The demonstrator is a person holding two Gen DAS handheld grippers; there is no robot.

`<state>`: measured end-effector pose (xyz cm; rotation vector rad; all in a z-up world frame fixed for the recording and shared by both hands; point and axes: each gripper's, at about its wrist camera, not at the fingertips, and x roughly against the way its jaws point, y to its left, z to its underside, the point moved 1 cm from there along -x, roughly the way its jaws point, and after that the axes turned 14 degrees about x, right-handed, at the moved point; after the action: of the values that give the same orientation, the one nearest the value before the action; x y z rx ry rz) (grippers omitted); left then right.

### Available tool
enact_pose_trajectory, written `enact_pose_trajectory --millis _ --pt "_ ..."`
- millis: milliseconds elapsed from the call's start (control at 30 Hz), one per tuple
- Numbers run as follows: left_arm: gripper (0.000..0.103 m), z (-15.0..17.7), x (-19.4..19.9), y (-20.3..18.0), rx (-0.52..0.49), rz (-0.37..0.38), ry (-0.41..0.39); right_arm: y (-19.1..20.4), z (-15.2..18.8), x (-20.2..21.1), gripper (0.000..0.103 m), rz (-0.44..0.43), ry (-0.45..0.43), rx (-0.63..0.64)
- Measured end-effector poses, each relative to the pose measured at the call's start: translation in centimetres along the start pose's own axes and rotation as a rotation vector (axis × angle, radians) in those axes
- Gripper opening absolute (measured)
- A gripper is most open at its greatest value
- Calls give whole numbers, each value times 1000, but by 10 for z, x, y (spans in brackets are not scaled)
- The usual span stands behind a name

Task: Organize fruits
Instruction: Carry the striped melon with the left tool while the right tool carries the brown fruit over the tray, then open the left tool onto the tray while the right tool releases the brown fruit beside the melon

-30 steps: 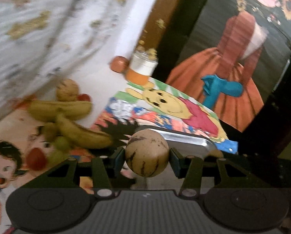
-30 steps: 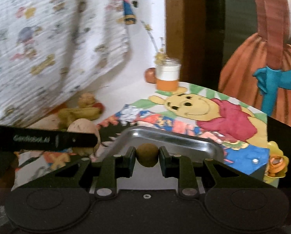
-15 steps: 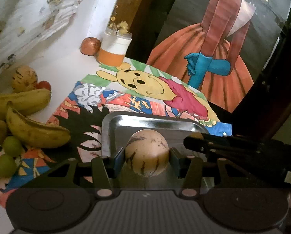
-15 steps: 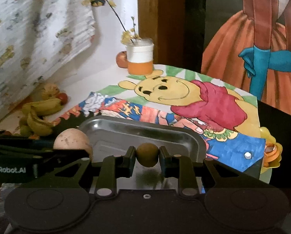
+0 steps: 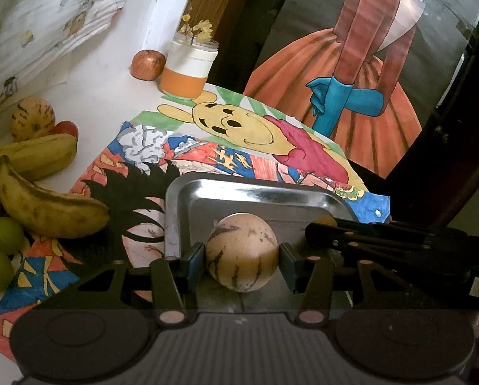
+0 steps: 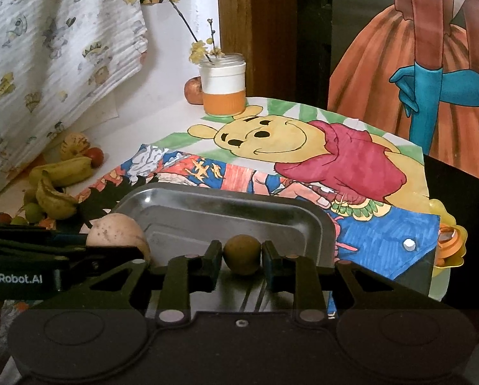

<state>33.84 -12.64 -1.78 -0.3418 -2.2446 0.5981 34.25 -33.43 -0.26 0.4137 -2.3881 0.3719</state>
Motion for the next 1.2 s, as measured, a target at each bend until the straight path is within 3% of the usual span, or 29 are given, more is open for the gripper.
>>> enact_pose_trajectory --millis 133,233,333,467,700,900,1200 --pt "55 -2 4 -1 4 0 3 0 -1 10 35 1 -8 -5" --pt "64 -2 15 -3 -4 0 -11 -1 -2 22 39 3 -22 -13" --pt "69 -2 31 -5 3 -7 -44 2 -3 39 49 2 -50 -13" --pt "81 0 59 -7 16 -24 -101 9 -3 63 66 -3 -93 -18" --pt "102 10 113 -3 35 -90 -198 31 4 105 88 -17 -148 -31" --pt "103 28 153 4 53 -153 -250 53 18 141 101 -19 -186 -31" --pt "103 63 192 14 28 -197 -264 81 46 185 102 -2 -204 -68"
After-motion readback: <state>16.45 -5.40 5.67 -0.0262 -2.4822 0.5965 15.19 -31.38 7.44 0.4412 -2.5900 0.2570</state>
